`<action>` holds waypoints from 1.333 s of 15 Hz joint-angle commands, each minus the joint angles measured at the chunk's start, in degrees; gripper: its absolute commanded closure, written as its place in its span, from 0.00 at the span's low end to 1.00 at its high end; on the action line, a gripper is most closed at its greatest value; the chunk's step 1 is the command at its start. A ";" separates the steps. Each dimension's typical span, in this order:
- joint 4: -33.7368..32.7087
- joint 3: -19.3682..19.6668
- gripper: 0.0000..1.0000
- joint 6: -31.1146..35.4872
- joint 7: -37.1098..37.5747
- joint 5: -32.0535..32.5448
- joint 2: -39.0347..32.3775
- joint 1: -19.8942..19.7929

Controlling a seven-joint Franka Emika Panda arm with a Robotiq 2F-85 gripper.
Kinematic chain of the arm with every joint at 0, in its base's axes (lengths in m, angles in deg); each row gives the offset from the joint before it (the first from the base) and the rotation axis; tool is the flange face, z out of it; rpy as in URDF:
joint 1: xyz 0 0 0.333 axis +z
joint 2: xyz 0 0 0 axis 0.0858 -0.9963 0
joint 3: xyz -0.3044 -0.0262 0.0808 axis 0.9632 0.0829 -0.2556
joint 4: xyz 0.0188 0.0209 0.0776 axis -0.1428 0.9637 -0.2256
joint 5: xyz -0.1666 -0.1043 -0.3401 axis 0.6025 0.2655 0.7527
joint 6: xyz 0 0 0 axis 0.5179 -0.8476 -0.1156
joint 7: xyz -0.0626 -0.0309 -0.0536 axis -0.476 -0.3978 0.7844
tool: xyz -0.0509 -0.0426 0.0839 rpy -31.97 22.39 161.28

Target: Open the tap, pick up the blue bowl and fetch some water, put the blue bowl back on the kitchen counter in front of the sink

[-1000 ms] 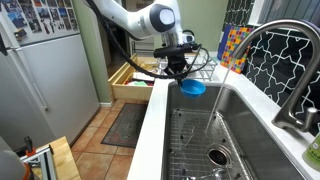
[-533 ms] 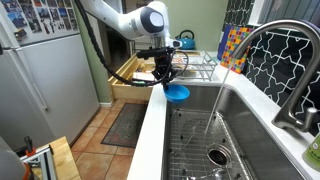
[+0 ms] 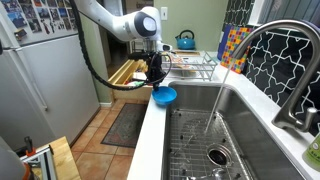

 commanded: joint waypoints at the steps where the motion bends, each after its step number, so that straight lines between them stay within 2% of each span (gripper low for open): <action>1: 2.06 -0.18 0.99 0.19 3.38 -2.44 0.83 0.55; 10: 3.18 -0.32 0.99 0.89 4.51 -5.19 0.20 0.81; 16: 3.50 -0.05 0.97 2.77 5.67 -4.79 0.16 0.73; 17: 3.52 -0.03 0.81 3.09 5.77 -4.77 0.14 0.73; 18: 3.48 -0.02 0.70 3.27 5.70 -4.94 0.09 0.69; 20: 3.46 0.03 0.56 3.77 5.77 -4.97 0.05 0.65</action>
